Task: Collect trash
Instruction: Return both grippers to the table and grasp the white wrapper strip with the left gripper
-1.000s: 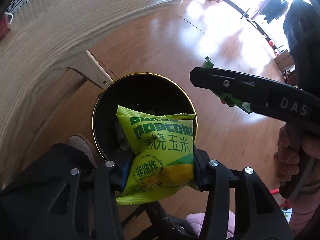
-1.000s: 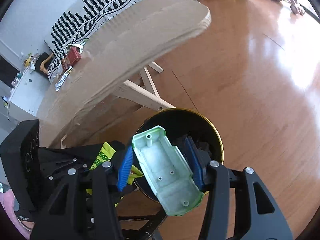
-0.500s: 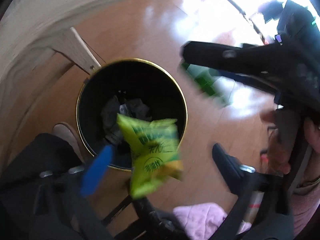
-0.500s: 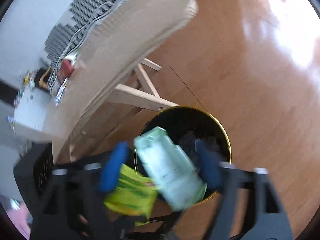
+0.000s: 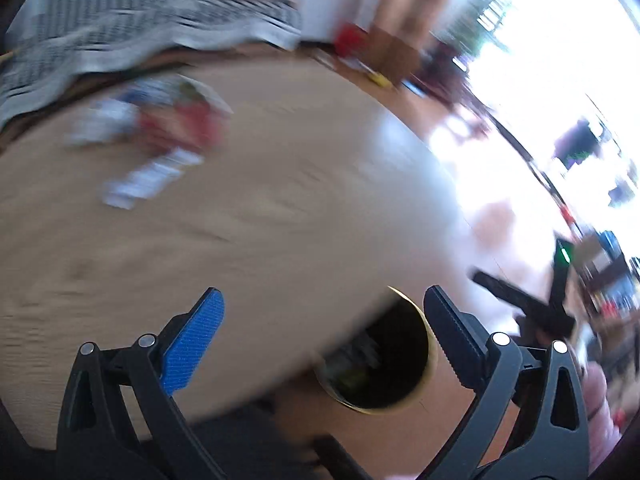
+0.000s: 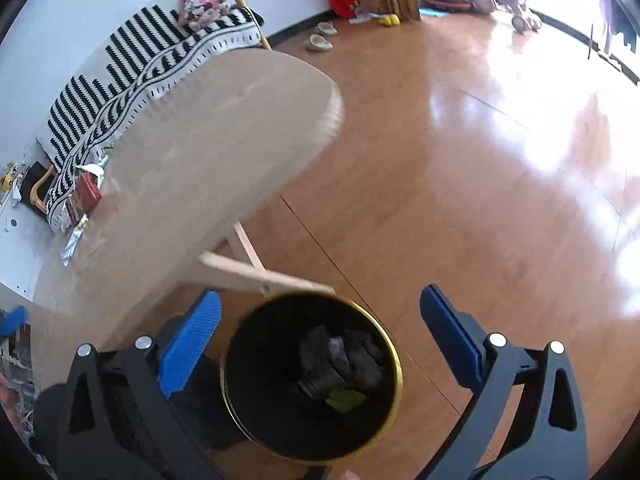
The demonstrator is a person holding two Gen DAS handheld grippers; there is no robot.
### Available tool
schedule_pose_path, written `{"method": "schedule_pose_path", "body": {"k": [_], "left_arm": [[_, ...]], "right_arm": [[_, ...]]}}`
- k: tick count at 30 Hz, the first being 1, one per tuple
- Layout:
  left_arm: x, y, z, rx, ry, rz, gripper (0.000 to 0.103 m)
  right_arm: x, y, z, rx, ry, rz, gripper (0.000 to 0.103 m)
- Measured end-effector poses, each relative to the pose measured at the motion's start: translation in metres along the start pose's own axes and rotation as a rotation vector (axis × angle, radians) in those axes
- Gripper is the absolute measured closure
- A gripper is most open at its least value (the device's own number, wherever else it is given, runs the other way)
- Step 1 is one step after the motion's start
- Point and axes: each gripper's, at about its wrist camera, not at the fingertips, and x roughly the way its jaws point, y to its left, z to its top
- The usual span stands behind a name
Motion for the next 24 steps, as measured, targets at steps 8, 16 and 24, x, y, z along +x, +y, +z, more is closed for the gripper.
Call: {"method": "schedule_pose_path", "body": {"k": [8, 16, 24], "left_arm": [[-0.016, 0.11, 0.005, -0.151, -0.011, 0.18, 0.006], [0.035, 0.151, 0.03, -0.125, 0.065, 0.213, 0.006], [0.096, 0.157, 0.067, -0.02, 0.114, 0.138, 0.006]], "right_arm": [[0.031, 0.118, 0.028, -0.161, -0.068, 0.053, 0.007], [0.053, 0.224, 0.044, -0.371, -0.098, 0.133, 0.007], [0.1, 0.291, 0.072, -0.56, -0.089, 0.236, 0.007]]}}
